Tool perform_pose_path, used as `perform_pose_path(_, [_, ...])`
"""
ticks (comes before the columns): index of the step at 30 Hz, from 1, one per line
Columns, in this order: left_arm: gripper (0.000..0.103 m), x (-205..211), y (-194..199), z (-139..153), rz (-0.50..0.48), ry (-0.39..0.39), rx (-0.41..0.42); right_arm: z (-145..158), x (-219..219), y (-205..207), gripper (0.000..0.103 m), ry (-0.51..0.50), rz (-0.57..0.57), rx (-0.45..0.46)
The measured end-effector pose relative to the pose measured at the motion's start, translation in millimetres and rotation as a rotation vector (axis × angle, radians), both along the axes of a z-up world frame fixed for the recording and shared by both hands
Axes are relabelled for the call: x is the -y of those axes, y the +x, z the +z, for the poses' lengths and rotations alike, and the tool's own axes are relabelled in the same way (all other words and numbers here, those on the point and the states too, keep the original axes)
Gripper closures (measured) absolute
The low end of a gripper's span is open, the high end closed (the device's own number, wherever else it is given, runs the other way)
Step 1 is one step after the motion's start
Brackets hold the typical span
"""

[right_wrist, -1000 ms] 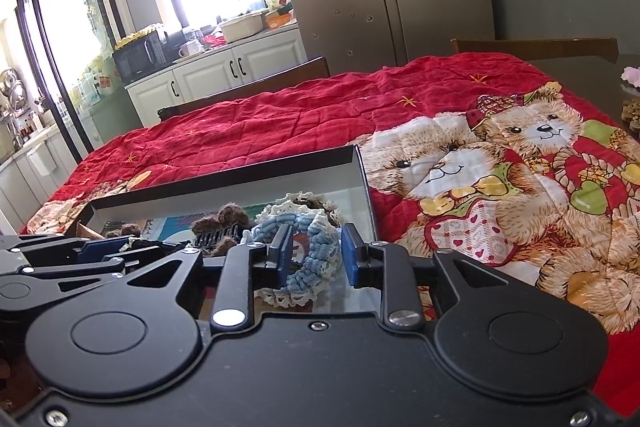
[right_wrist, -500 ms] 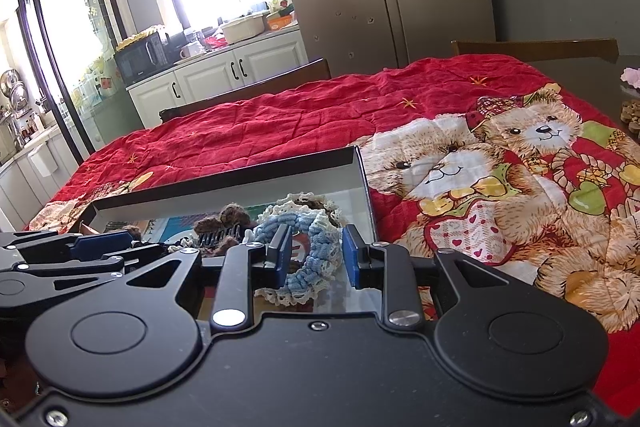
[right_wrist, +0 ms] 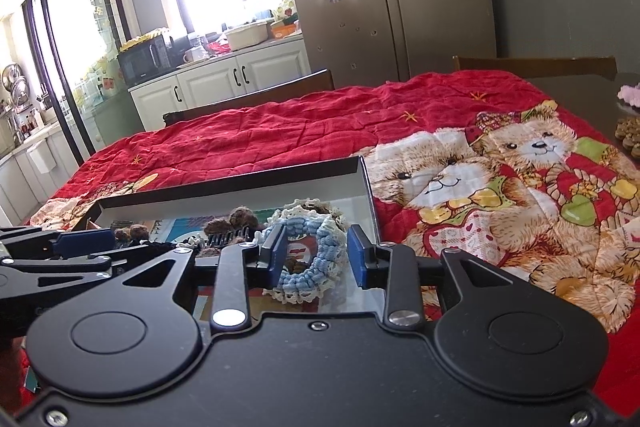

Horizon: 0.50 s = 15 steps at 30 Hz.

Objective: Organize objects
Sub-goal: 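Open the right gripper to release the blue-white scrunchie while the left gripper releases the black scrunchie, then withdraw both grippers from the box toward the remaining items beside it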

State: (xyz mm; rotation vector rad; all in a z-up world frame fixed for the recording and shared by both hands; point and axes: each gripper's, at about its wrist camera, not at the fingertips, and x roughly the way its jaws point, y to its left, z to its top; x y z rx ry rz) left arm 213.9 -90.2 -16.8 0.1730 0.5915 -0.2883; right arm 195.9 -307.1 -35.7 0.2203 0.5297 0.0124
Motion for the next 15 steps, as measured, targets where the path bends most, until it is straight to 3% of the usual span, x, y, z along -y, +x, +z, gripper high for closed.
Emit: perform_pose_path(15, [0.034, -29.0, -27.6, 16.8, 0.068, -0.047, 0.022, 11.2, -20.4, -19.7, 0.064, -0.048, 0.063, 0.024])
